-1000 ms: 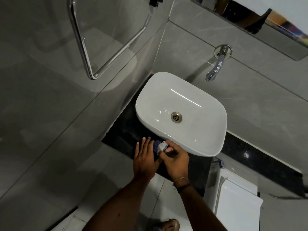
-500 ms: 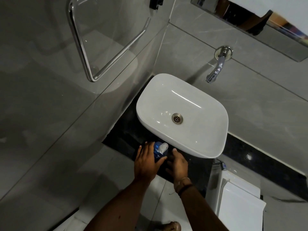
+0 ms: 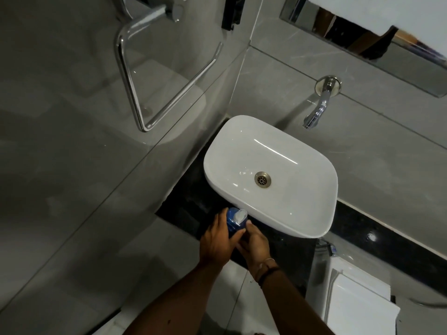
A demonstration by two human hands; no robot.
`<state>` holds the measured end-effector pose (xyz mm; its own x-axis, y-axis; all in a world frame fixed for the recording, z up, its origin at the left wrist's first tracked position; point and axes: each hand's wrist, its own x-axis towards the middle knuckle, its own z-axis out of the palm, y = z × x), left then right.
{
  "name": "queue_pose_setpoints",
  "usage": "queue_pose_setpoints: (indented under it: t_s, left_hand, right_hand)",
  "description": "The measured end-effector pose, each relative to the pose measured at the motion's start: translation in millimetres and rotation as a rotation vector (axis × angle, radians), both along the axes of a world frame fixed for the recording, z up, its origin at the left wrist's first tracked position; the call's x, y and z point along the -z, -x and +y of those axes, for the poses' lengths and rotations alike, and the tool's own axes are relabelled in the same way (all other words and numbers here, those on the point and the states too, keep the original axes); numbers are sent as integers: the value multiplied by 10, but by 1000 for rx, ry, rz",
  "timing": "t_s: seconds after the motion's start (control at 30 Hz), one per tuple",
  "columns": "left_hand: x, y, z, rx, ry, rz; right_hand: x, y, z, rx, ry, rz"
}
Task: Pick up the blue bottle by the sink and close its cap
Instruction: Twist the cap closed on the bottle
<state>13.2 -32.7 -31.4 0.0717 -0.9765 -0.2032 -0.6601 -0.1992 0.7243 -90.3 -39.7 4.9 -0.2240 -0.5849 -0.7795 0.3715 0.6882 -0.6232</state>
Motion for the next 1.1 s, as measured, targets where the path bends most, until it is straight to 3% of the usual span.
queue_pose_setpoints:
  t_s: [0.5, 0.8, 1.1]
  left_hand:
    - [0, -1136, -320, -264, 49, 25]
    - [116, -1269, -311, -302, 90, 93]
    - [129, -1249, -324, -293, 91, 32]
  right_hand:
    - [-72, -1180, -628, -211, -2, -61]
    - [-47, -1313, -633, -257, -19, -7]
    - [-75, -1303, -615, -239, 7, -39]
